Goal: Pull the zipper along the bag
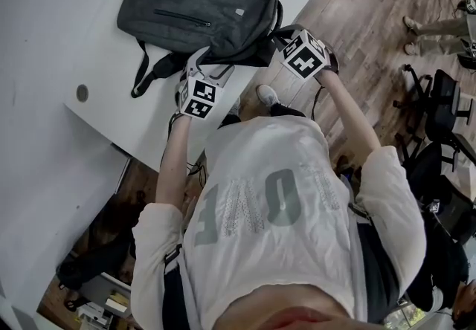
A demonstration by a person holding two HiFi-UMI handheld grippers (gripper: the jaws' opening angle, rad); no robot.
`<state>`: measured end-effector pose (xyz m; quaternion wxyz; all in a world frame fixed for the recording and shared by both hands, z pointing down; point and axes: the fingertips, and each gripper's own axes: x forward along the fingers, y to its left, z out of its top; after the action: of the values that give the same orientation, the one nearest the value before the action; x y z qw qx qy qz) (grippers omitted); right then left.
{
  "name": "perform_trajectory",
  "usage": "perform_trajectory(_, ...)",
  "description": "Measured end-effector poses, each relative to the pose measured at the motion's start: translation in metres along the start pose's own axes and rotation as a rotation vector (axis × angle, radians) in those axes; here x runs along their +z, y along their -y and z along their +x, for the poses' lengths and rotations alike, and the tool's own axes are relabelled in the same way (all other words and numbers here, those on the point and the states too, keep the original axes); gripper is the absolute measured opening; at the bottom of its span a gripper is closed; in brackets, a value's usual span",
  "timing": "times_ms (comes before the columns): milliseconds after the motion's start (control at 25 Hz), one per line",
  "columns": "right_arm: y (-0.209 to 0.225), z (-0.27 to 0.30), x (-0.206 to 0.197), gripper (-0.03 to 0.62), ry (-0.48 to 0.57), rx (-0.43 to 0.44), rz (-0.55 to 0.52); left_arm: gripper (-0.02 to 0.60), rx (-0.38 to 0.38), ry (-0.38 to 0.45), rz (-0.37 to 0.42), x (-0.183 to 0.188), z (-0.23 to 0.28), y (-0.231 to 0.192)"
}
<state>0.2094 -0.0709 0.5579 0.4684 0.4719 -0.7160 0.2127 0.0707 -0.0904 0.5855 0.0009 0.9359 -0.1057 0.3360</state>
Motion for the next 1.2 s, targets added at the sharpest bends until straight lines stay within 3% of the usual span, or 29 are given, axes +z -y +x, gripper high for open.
perform_trajectory(240,-0.026,-0.007,0.009,0.031,0.004,0.046,0.01,0.311,0.001,0.011,0.008,-0.001,-0.001,-0.001)
perform_trajectory(480,-0.042,-0.006,0.012,0.031,-0.048,0.107,-0.034,0.312,0.002,0.029,-0.075,0.003,0.0,-0.003)
perform_trajectory(800,-0.108,0.011,0.032,0.032,-0.033,0.237,-0.064,0.313,0.008,0.041,-0.067,0.003,-0.001,-0.002)
perform_trajectory(880,-0.121,0.023,0.036,0.031,-0.039,0.254,-0.096,0.312,-0.007,0.037,-0.047,0.002,-0.002,-0.002)
perform_trajectory(960,-0.121,0.029,0.035,0.029,-0.047,0.241,-0.116,0.311,-0.045,0.012,0.02,0.001,-0.008,0.002)
perform_trajectory(1040,-0.118,0.027,0.033,0.029,-0.035,0.259,-0.074,0.311,-0.054,-0.002,0.088,0.003,-0.019,-0.003)
perform_trajectory(1200,-0.118,0.025,0.03,0.029,-0.018,0.273,-0.037,0.311,0.065,0.002,0.127,0.003,-0.05,-0.059)
